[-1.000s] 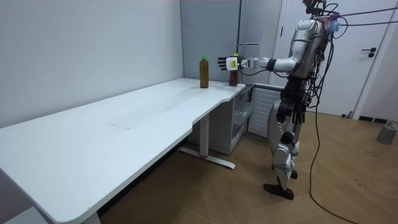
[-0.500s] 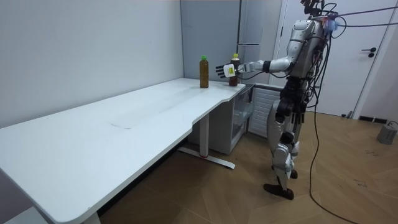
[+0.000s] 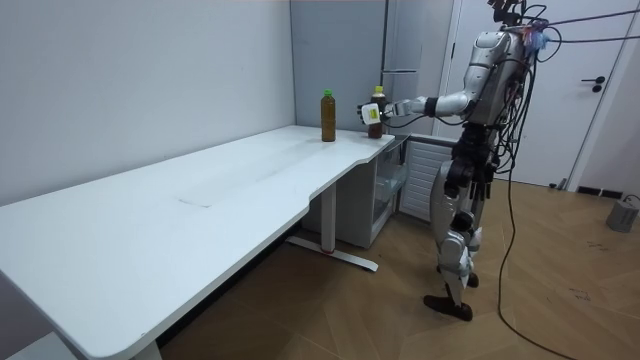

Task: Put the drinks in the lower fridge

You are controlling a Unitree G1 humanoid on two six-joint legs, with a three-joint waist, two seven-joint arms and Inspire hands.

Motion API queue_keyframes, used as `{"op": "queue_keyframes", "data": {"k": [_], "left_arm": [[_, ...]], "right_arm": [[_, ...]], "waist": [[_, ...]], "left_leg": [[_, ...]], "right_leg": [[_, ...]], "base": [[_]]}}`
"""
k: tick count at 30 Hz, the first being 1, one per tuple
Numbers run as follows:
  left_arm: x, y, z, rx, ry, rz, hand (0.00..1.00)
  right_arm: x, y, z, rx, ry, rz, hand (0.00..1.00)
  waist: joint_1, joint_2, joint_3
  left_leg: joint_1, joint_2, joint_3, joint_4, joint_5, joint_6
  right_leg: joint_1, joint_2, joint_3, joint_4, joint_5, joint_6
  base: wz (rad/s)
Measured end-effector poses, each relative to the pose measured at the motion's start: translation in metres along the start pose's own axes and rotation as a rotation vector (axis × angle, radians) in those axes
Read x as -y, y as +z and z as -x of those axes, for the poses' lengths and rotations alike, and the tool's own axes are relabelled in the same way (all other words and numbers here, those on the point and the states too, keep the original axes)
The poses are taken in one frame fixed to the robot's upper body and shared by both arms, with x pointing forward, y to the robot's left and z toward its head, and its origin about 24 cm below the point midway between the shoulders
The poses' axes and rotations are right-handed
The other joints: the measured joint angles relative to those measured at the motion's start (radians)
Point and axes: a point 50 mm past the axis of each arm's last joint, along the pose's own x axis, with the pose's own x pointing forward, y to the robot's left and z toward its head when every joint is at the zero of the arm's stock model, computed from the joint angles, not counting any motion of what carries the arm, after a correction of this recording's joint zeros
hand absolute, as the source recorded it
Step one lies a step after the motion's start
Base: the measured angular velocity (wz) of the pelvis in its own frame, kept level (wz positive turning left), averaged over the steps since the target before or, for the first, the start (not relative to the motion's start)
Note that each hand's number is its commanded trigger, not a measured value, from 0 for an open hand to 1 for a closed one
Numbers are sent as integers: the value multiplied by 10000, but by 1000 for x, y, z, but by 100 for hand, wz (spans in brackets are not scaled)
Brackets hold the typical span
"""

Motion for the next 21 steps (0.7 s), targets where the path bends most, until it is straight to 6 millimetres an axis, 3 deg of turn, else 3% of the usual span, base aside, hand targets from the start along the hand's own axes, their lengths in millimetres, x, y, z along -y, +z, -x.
{"op": "queue_keyframes", "data": {"k": [8,12,21], "left_arm": [[-1,-1,0,-185,40,-67,100],[-1,-3,0,-308,24,-20,100],[-1,-2,0,-303,46,-86,100]], "right_arm": [[-1,5,0,61,90,-16,0],[1,10,1,178,44,9,0],[3,14,2,322,5,39,0]], "waist": [[-15,4,-5],[-38,-70,34],[-5,-1,-39]], "left_leg": [[-46,-5,-8,-4,0,0],[-96,-5,-26,-5,0,0],[-191,-2,-65,8,0,0]], "right_leg": [[-39,-15,-44,-7,0,0],[-53,-22,-106,-7,1,0],[-68,-40,-207,0,11,-7]], "base": [[0],[3],[2]]}}
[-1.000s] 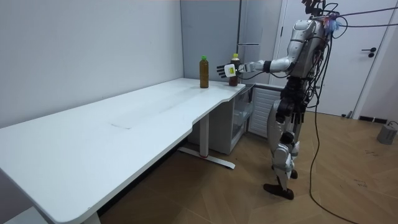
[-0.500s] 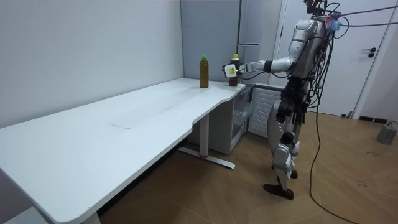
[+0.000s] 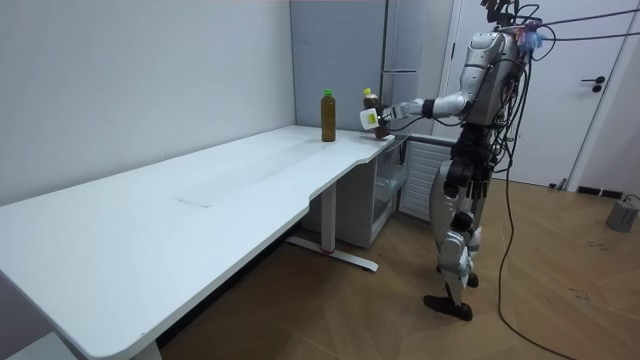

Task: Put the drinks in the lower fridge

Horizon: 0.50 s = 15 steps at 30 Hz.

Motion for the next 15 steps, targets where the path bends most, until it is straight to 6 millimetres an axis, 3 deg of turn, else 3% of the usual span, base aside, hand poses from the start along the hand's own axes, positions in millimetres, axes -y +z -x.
{"op": "queue_keyframes", "data": {"k": [7,9,13,15], "left_arm": [[0,0,0,15,-1,-53,100],[1,3,0,104,-13,-266,100],[10,21,2,888,-352,-543,100],[16,31,5,1347,-564,-639,100]], "right_arm": [[-1,-3,-1,-176,77,-23,0],[-1,-4,-1,-208,107,-33,0],[-4,-7,-1,-323,349,-56,0],[-4,-7,-1,-346,351,-53,0]], "waist": [[-17,65,-21],[-9,46,-4],[39,-88,114],[71,-128,120]], "left_leg": [[16,1,-91,36,1,1],[3,0,-111,46,2,2],[-31,-5,-141,49,6,9],[-52,-10,-156,46,6,10]], "right_leg": [[63,-2,-71,15,8,-12],[62,-2,-77,23,8,-12],[0,0,-52,-11,3,-8],[-4,3,-58,-13,2,-6]], "base": [[3],[3],[0],[0]]}}
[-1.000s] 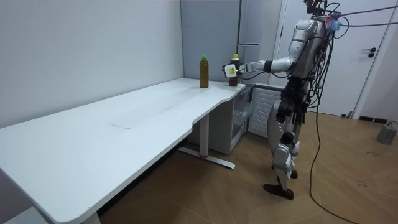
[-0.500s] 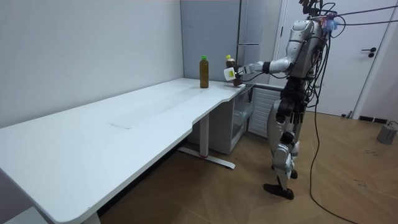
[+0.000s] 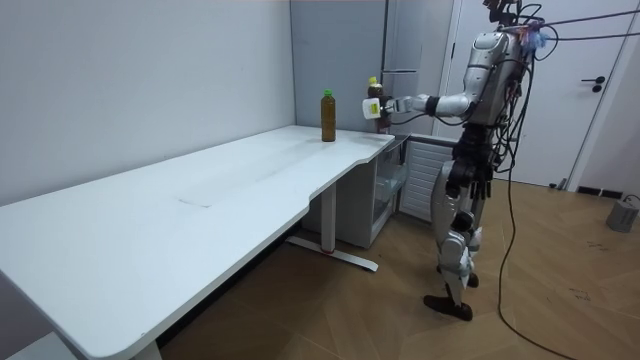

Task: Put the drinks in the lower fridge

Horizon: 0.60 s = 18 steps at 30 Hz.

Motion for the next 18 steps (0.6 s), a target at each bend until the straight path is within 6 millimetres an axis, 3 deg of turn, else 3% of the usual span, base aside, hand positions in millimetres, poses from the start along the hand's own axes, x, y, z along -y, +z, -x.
{"op": "queue_keyframes", "data": {"k": [5,11,18], "left_arm": [[9,19,6,841,-325,-370,100],[12,18,15,873,-403,-439,100],[17,20,24,1013,-513,-517,100]], "right_arm": [[1,2,0,77,-24,40,0],[1,2,1,78,-45,33,0],[1,2,0,49,-93,30,0]], "waist": [[25,-17,-68],[47,-116,-181],[124,-124,-203]], "left_leg": [[-19,0,-22,-35,2,-2],[-14,6,-53,-49,2,-3],[-10,-7,-215,11,3,-4]], "right_leg": [[3,9,-18,1,-1,3],[23,11,-88,-1,4,-3],[98,-5,-258,3,7,-6]], "base": [[0],[1],[7]]}}
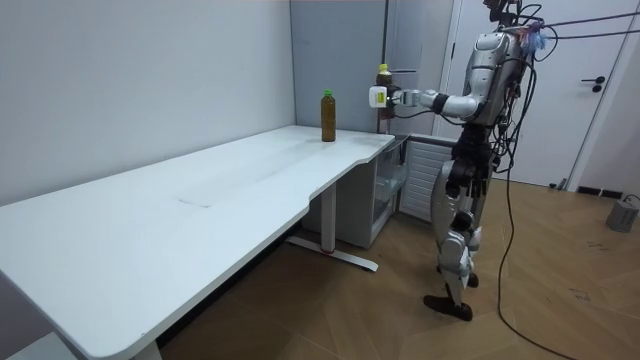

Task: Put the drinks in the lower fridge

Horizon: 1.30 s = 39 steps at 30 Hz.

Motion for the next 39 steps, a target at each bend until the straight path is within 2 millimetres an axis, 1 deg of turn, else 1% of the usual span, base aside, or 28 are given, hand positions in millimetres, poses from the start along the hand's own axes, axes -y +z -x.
{"op": "queue_keyframes", "data": {"k": [1,4,6,8,10,12,16,18,20,21,22,23,25,26,27,29,30,32,34,35,36,38,39], "left_arm": [[1,-1,2,-25,-15,56,100],[6,-10,6,-352,-163,141,100],[10,-16,10,-613,-324,402,100],[17,-25,14,-968,-584,518,100],[20,-29,17,-1152,-740,549,100],[21,-31,19,-1244,-837,584,100],[21,-32,20,-1304,-880,546,100],[23,-33,20,-1333,-1029,638,100],[26,-37,23,-1458,-1100,843,100],[27,-38,24,-1511,-1134,861,100],[30,-41,24,-1625,-1277,897,100],[32,-44,25,-1752,-1437,953,100],[36,-48,27,-1935,-1620,1020,100],[38,-50,28,-2038,-1764,1015,100],[38,-51,28,-2087,-1844,1033,100],[41,-54,30,-2200,-1977,1121,100],[42,-54,30,-2220,-2008,1131,100],[45,-56,31,-2298,-2159,1128,100],[48,-58,31,-2356,-2276,1371,100],[48,-60,32,-2424,-2266,1461,100],[49,-61,32,-2429,-2259,1488,100],[49,-61,33,-2464,-2342,1476,100],[49,-62,34,-2495,-2369,1465,100]], "right_arm": [[0,-2,0,-73,-9,-13,0],[-1,-3,-1,-161,-52,99,0],[-1,-2,-1,-178,-122,194,0],[0,0,0,-143,-238,221,0],[1,1,0,-129,-319,207,0],[2,4,0,-10,-448,28,0],[8,21,3,651,-831,-147,0],[10,23,3,695,-1034,-111,0],[14,28,5,858,-1338,-172,0],[16,31,6,916,-1430,-157,0],[18,35,7,1037,-1614,-135,0],[20,39,8,1219,-1802,-107,0],[23,46,10,1690,-2107,-143,0],[25,54,13,2140,-2296,-164,0],[26,59,14,2355,-2401,-114,0],[27,77,21,3241,-2775,198,0],[27,81,23,3481,-2809,159,0],[23,101,30,4618,-2712,150,0],[15,112,34,5247,-2505,258,0],[10,119,37,5570,-2344,409,0],[8,123,38,5744,-2266,518,0],[3,137,47,6449,-2020,838,0],[2,139,49,6589,-1959,886,0]], "waist": [[36,4,-2],[165,-41,36],[191,-85,52],[290,-73,40],[380,-61,33],[436,-80,49],[457,-55,44],[474,-32,33],[529,-29,63],[544,-32,66],[631,-37,70],[700,-63,95],[743,-78,116],[745,-66,122],[748,-56,124],[759,-23,118],[761,-18,116],[740,-13,112],[751,-14,112],[814,-2,104],[819,-1,103],[843,-3,101],[825,-9,98]], "left_leg": [[16,-1,-30,6,2,-3],[6,-17,-68,18,37,-2],[3,-38,-119,16,67,7],[-75,-52,-199,36,89,14],[-123,-54,-275,101,90,13],[-147,-61,-368,131,94,6],[-324,-70,-444,203,97,1],[-369,-106,-543,202,97,2],[-390,-151,-583,180,101,10],[-413,-156,-583,177,102,11],[-469,-160,-581,181,103,13],[-481,-160,-581,183,103,13],[-486,-159,-581,191,103,14],[-500,-158,-581,195,103,14],[-510,-156,-573,196,103,14],[-547,-143,-508,190,103,13],[-553,-141,-489,189,103,13],[-546,-138,-451,186,103,13],[-516,-136,-398,171,103,13],[-520,-133,-383,167,103,13],[-533,-133,-386,171,103,13],[-631,-134,-414,185,103,13],[-633,-135,-420,185,103,13]], "right_leg": [[1,-1,-27,-1,-1,0],[129,-17,-67,-19,-8,-1],[137,-35,-123,-90,-10,2],[108,-38,-166,-166,-10,5],[113,-39,-250,-160,-8,2],[118,-38,-327,-155,-1,-8],[55,-58,-494,-175,-1,-11],[52,-92,-605,-176,-4,-6],[33,-122,-625,-158,-13,11],[-13,-127,-625,-153,-15,14],[-36,-129,-624,-147,-14,15],[-36,-128,-624,-149,-13,15],[-77,-127,-627,-156,-13,15],[-91,-128,-629,-156,-13,15],[-101,-128,-627,-154,-13,15],[-167,-121,-574,-146,-13,15],[-178,-122,-564,-146,-13,14],[-169,-124,-558,-151,-13,15],[-149,-127,-542,-146,-13,15],[-144,-128,-543,-135,-13,15],[-142,-128,-546,-136,-13,15],[-200,-127,-569,-131,-12,14],[-204,-127,-573,-131,-12,14]], "base": [[5],[6],[10],[11],[14],[13],[10],[13],[2],[0],[0],[0],[0],[0],[0],[-6],[-6],[0],[0],[0],[0],[4],[3]]}}
